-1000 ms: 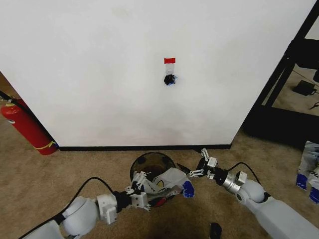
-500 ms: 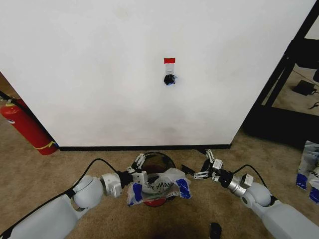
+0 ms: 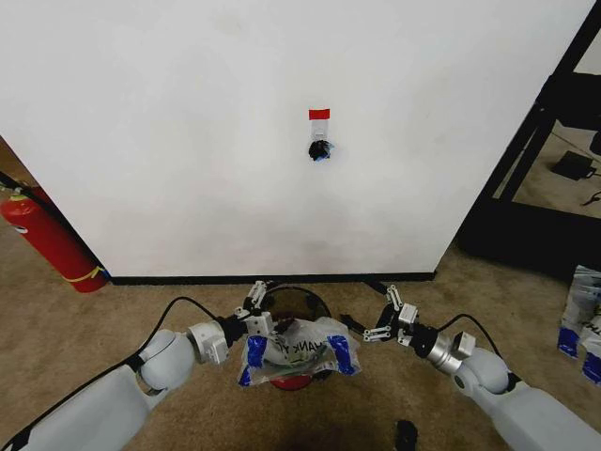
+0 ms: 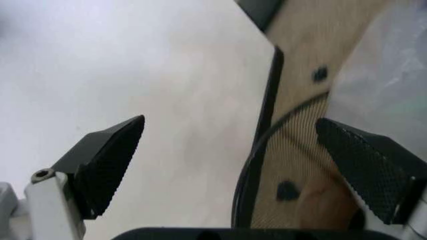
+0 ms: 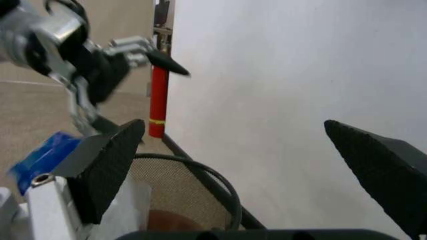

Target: Pick up the garbage bag from the wall and place it over the trash bin.

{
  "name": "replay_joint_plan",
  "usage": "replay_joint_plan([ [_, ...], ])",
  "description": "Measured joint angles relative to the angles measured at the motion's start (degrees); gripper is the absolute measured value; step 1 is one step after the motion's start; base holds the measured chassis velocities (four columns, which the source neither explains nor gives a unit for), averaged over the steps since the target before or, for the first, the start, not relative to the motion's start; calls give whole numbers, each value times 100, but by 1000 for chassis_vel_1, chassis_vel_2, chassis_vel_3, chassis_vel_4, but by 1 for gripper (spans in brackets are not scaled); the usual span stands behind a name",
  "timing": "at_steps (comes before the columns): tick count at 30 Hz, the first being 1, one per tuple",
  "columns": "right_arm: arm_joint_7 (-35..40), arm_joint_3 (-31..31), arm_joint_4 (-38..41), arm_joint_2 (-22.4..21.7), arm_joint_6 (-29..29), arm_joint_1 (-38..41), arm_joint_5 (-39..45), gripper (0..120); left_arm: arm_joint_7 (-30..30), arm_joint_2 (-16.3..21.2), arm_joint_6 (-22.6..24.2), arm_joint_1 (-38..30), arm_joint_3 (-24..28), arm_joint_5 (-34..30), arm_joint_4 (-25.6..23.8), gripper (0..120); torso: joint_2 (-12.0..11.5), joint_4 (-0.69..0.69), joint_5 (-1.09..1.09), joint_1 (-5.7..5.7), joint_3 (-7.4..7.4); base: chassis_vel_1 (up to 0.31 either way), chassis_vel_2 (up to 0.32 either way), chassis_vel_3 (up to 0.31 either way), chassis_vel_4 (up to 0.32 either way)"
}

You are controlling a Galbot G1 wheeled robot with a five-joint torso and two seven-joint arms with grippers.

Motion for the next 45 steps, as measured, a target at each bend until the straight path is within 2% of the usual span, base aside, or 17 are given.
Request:
replay_joint_plan([
  [3, -1, 37, 3, -17, 45, -37, 2, 100, -10, 375, -69, 554, -315, -486, -360, 100, 0, 4, 4, 0, 0, 0, 0, 0, 0],
  [7, -2, 106, 20, -24, 116, -97, 53, 100, -51, 839, -543, 1210, -719, -993, -690, 100, 0, 6, 3, 0, 0, 0, 0, 0, 0],
  [10, 71, 130, 108, -27, 137, -183, 195, 100, -184, 990, -464, 1325, -1059, -1656, -908, 100, 0, 4, 4, -1, -1, 0, 0, 0, 0],
  [11, 71, 130, 108, -27, 137, -183, 195, 100, -184, 990, -464, 1325, -1059, -1656, -908, 100, 0, 4, 4, -1, -1, 0, 0, 0, 0],
  [15, 195, 119, 303, -50, 82, -345, 455, 100, -288, 1049, 194, 631, -846, -2669, -721, 100, 0, 2, 2, 0, 0, 0, 0, 0, 0],
  [16, 195, 119, 303, -50, 82, -345, 455, 100, -288, 1049, 194, 631, -846, -2669, -721, 100, 0, 2, 2, 0, 0, 0, 0, 0, 0],
  [20, 211, 184, 610, -156, -57, -574, 602, 100, -174, 1029, 734, -571, -24, -3664, -217, 100, 0, 5, 5, 0, 1, 0, 0, 0, 0],
  [22, 178, 396, 815, -238, -107, -767, 718, 100, -42, 777, 1096, -1411, 661, -4036, 196, 100, 0, 2, 1, 0, 1, 0, 0, 0, 0],
  [25, 178, 486, 895, -274, -124, -838, 755, 100, -35, 640, 1302, -1673, 894, -4145, 340, 100, 0, 0, 5, 0, 1, 0, 0, 0, 0],
  [26, 210, 632, 1012, -335, -126, -934, 788, 100, -100, 384, 1784, -2153, 1358, -4346, 563, 100, 0, 1, 2, 0, 1, 0, 0, 0, 0],
  [29, 425, 889, 1260, -429, -90, -1109, 799, 100, -410, 58, 2407, -2744, 2084, -4622, 834, 100, 0, 2, 5, 0, 1, 0, 0, 0, 0],
  [31, 592, 1030, 1395, -449, -76, -1203, 799, 100, -481, -48, 2779, -2950, 2298, -4746, 867, 100, 0, 2, 0, 1, 2, 0, 0, 0, 0],
  [32, 704, 1127, 1478, -455, -65, -1261, 803, 100, -510, -100, 3029, -3044, 2369, -4787, 869, 100, 0, 2, 1, 0, 1, 0, 0, 0, 0],
  [33, 704, 1127, 1478, -455, -65, -1261, 803, 100, -510, -100, 3029, -3044, 2369, -4787, 869, 100, 0, 2, 1, 0, 1, 0, 0, 0, 0],
  [36, 952, 1485, 1663, -450, -28, -1461, 831, 100, -567, -318, 4118, -3351, 2563, -4761, 939, 100, 0, 4, 4, 0, 1, 0, 0, 0, 0],
  [40, 943, 2041, 1795, -360, 43, -1883, 822, 100, -459, -610, 5385, -3725, 2705, -4325, 1155, 100, 0, 3, 3, 0, 1, 0, 0, 0, 0],
  [45, 807, 2256, 1883, -242, 126, -2272, 668, 100, 29, -834, 5619, -3997, 2860, -3690, 1587, 100, 0, 3, 3, 0, 1, 0, 0, 0, 0],
])
